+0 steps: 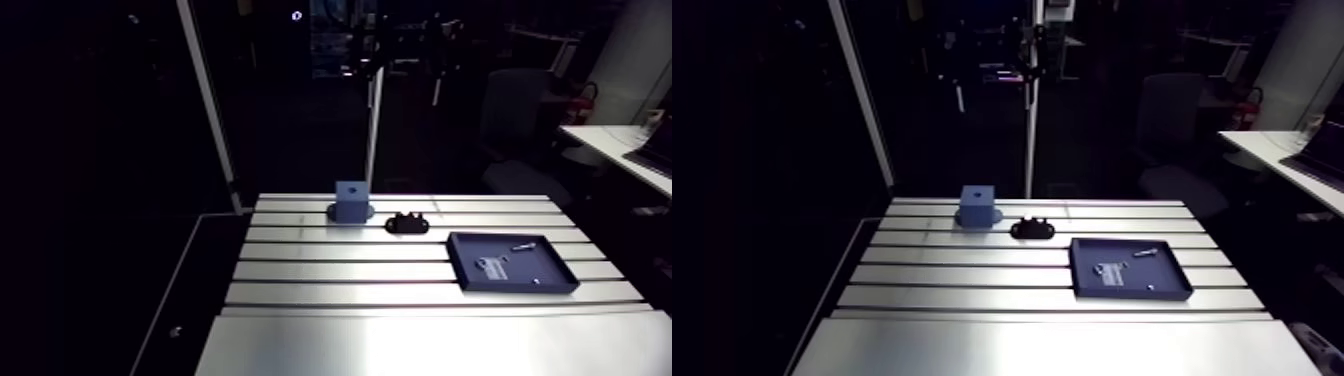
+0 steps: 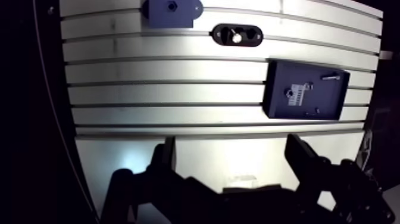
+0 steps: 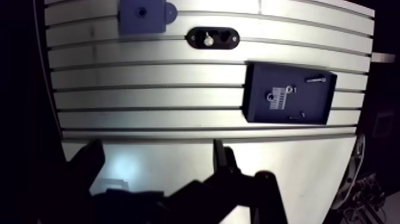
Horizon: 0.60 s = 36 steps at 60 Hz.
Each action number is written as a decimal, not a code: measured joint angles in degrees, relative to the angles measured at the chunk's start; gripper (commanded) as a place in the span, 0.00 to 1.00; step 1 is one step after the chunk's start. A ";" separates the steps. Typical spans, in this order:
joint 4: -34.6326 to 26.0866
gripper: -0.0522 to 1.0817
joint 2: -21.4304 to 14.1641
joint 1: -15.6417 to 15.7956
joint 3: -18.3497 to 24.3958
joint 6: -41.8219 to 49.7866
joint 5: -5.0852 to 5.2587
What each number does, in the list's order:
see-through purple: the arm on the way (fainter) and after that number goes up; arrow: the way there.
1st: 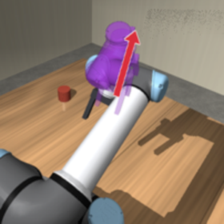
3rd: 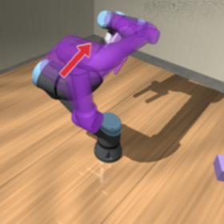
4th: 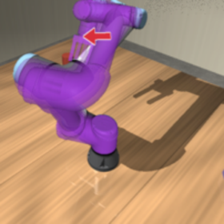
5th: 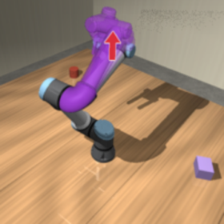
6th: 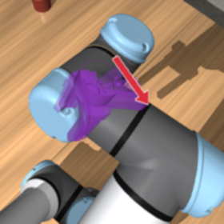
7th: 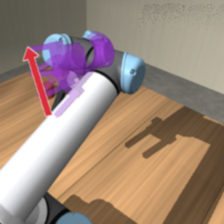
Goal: Pick up the M10 bolt and insert it into the hex recess until seated.
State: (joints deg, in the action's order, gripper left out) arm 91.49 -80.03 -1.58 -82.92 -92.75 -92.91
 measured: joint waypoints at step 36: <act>15.11 0.06 4.35 -1.35 -5.87 7.14 -0.28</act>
State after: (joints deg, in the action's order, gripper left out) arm 106.60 -75.68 -2.94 -88.79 -85.62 -93.19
